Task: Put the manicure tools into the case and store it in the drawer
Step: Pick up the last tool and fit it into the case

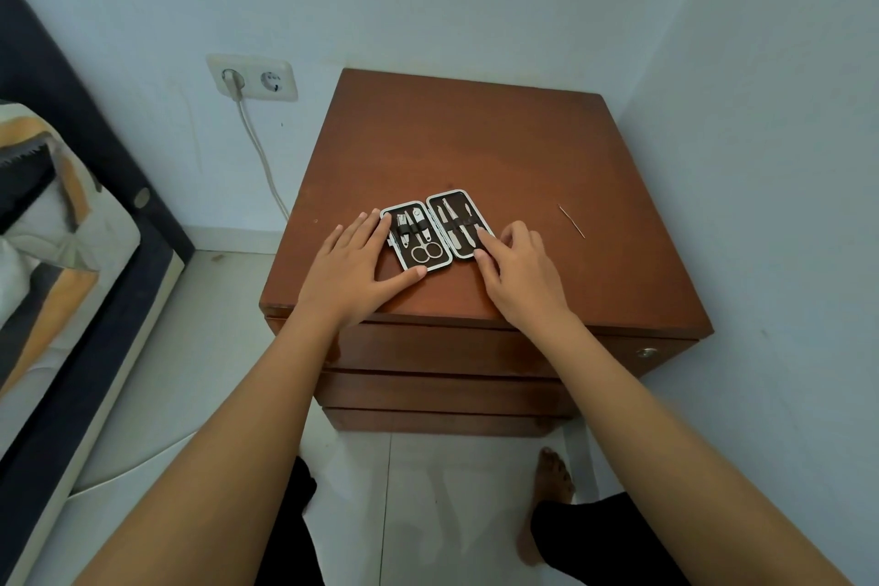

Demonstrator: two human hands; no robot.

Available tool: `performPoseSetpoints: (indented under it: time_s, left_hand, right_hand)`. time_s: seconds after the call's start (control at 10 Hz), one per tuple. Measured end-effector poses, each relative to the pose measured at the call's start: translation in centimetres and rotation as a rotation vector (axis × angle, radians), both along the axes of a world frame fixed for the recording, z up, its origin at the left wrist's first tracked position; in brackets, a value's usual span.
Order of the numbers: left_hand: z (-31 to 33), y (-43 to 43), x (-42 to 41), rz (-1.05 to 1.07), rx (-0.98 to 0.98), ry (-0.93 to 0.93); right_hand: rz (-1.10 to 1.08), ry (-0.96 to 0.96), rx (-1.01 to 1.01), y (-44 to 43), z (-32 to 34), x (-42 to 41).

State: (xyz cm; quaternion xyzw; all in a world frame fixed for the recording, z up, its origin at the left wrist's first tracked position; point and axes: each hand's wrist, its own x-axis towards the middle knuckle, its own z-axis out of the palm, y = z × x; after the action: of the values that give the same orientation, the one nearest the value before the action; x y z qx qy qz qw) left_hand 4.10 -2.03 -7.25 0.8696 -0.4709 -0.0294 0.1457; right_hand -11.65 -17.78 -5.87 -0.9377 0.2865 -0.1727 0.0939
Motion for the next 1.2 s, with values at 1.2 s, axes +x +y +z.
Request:
performPoseSetpoints:
  time_s: [1.2]
  left_hand:
    - [0.0, 0.0, 0.0, 0.0, 0.004, 0.002]
  right_hand:
    - [-0.144, -0.203, 0.44, -1.9, 1.6, -0.6]
